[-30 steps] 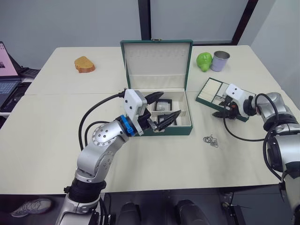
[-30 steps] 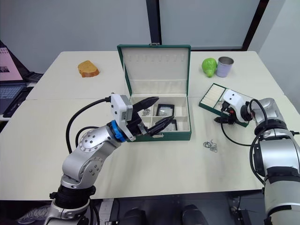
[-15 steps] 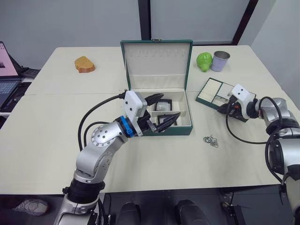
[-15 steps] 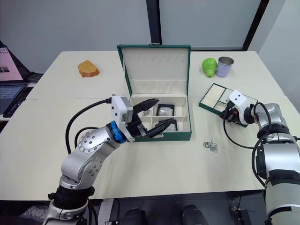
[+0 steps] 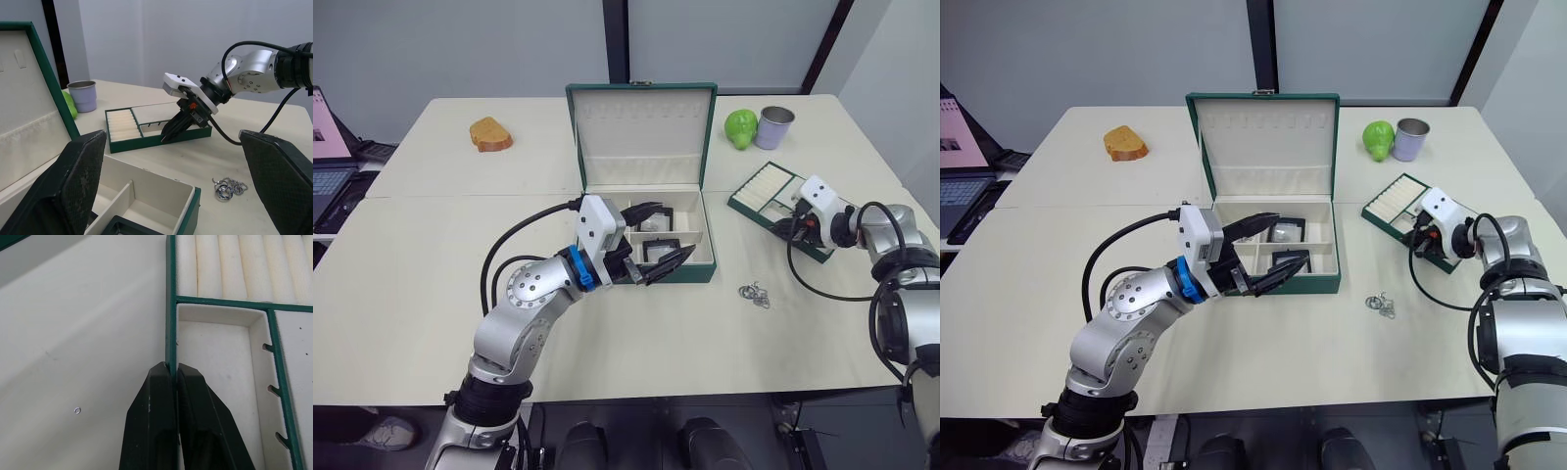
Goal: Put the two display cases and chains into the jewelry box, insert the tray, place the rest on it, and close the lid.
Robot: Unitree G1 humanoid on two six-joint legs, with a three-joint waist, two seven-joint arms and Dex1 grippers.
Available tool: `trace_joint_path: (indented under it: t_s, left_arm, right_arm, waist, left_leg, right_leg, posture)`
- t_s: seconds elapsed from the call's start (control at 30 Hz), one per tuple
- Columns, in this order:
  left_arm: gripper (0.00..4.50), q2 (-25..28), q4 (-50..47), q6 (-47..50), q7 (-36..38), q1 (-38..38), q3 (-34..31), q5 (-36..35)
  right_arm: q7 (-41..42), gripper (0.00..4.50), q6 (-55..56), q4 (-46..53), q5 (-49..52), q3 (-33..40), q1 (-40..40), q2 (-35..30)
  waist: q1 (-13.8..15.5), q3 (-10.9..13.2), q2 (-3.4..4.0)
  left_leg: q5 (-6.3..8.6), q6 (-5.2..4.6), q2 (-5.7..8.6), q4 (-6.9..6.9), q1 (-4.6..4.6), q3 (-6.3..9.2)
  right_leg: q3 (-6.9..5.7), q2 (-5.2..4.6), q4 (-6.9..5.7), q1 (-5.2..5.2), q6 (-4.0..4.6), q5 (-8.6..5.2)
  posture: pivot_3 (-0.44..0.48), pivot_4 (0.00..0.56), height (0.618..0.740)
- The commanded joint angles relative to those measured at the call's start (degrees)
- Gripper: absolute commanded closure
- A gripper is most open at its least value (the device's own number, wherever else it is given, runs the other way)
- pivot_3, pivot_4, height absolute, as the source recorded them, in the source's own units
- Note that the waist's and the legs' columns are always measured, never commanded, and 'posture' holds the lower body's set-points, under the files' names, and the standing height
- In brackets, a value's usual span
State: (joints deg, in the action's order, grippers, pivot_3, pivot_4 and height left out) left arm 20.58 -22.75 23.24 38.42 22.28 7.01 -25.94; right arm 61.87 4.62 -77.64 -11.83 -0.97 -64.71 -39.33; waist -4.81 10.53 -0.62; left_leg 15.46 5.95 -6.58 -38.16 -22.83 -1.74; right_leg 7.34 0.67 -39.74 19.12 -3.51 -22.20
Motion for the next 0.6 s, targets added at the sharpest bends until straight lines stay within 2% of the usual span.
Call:
trace_joint_path:
  t_s: [0.03, 0.23, 0.33, 0.4, 0.47, 0.6]
  left_arm:
    - [0.0, 0.44, -3.66, -0.6, 0.05, -1.7, -1.24, -1.07]
    - [0.0, 4.24, -8.42, 0.58, -1.01, -9.2, -6.07, -2.5]
    - [0.0, 6.59, -11.26, 1.02, -1.32, -15.14, -9.46, -3.46]
    - [0.0, 7.65, -13.25, 0.98, -1.59, -18.92, -11.51, -4.0]
    - [0.0, 7.27, -15.58, 0.76, -2.74, -22.53, -13.69, -5.64]
    - [0.0, 6.73, -19.9, -0.11, -4.16, -28.71, -15.01, -6.12]
  right_arm:
    - [3.45, 4.49, 1.84, 2.81, 2.28, 1.74, -1.49, -3.2]
    - [13.83, 4.49, 2.34, 7.63, 4.17, 0.99, -1.56, -6.71]
    - [21.52, 4.49, 0.28, 14.84, 6.35, 0.76, 0.66, -8.82]
    - [25.56, 4.49, -2.86, 22.57, 8.42, 0.65, 3.67, -10.25]
    - [29.24, 4.49, -9.64, 35.19, 11.9, 0.83, 8.48, -11.87]
    - [30.6, 4.49, -22.23, 56.09, 17.61, 1.32, 16.33, -15.02]
  waist:
    - [-0.01, 0.0, 0.0]
    - [-0.17, 0.01, 0.04]
    - [-0.19, 0.02, 0.07]
    - [-0.08, 0.03, 0.07]
    - [0.14, 0.03, 0.07]
    - [0.51, 0.03, 0.07]
  left_leg:
    - [0.0, 0.0, 0.0, 0.0, 0.0, -0.01]
    - [0.0, 0.0, -0.02, 0.08, 0.02, -0.03]
    - [0.0, 0.0, -0.02, 0.09, 0.03, -0.04]
    - [0.0, 0.0, -0.04, 0.11, 0.02, -0.03]
    - [0.0, 0.0, -0.04, 0.11, 0.02, -0.03]
    - [0.0, 0.0, -0.03, 0.09, -0.03, 0.02]
  right_leg:
    - [0.01, 0.0, 0.01, 0.0, 0.0, 0.0]
    - [0.05, 0.0, 0.1, 0.02, 0.0, 0.0]
    - [0.07, 0.0, 0.11, 0.03, 0.0, 0.0]
    - [0.05, 0.0, 0.13, 0.04, 0.0, 0.0]
    - [0.04, -0.02, 0.17, 0.03, 0.0, 0.0]
    - [-0.01, -0.07, 0.18, 0.0, 0.0, 0.0]
  posture:
    - [0.0, 0.15, 0.74]
    - [0.0, 0.15, 0.74]
    - [0.0, 0.15, 0.74]
    - [0.0, 0.15, 0.74]
    - [0.0, 0.15, 0.74]
    - [0.0, 0.15, 0.74]
